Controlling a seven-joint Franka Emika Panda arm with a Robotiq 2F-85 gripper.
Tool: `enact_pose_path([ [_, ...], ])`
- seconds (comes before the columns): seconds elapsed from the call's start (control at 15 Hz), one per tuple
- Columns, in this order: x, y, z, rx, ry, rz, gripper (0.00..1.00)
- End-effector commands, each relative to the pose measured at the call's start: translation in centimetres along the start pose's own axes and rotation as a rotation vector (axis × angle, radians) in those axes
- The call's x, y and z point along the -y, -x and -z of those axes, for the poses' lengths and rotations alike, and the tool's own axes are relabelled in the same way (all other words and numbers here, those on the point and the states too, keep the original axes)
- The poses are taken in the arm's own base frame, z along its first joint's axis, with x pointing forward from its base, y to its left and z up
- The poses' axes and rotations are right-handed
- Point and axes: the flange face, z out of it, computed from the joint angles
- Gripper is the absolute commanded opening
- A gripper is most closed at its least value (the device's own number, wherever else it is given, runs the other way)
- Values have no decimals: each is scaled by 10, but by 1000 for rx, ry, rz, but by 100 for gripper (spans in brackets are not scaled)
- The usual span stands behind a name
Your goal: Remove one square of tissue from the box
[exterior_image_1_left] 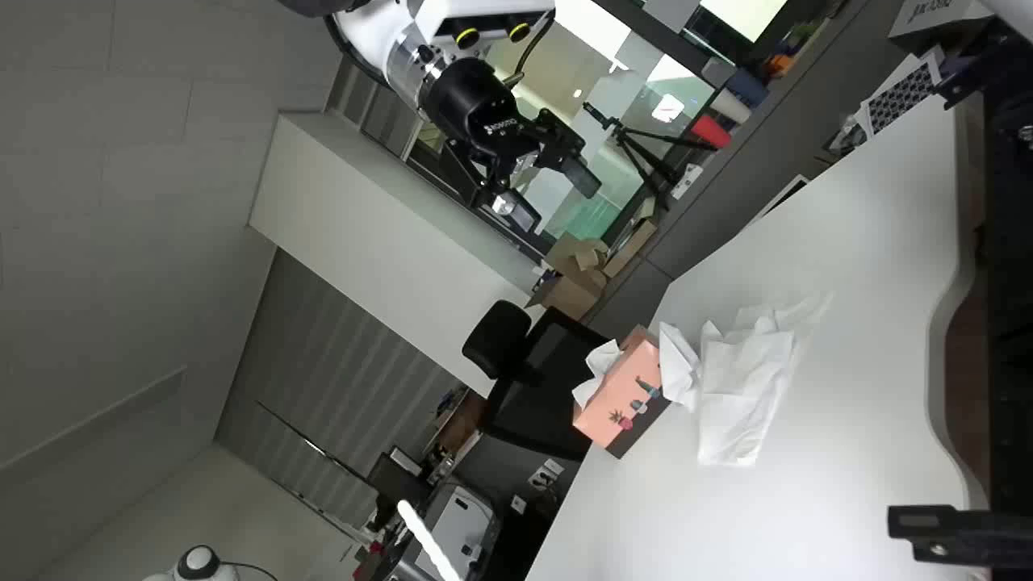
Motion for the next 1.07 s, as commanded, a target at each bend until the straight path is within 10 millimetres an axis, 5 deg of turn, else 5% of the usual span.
enact_pose_path([
  [0.0, 0, 0, 0, 4, 0, 0, 100],
  [1.0, -6, -6, -2, -5, -7, -9, 100],
])
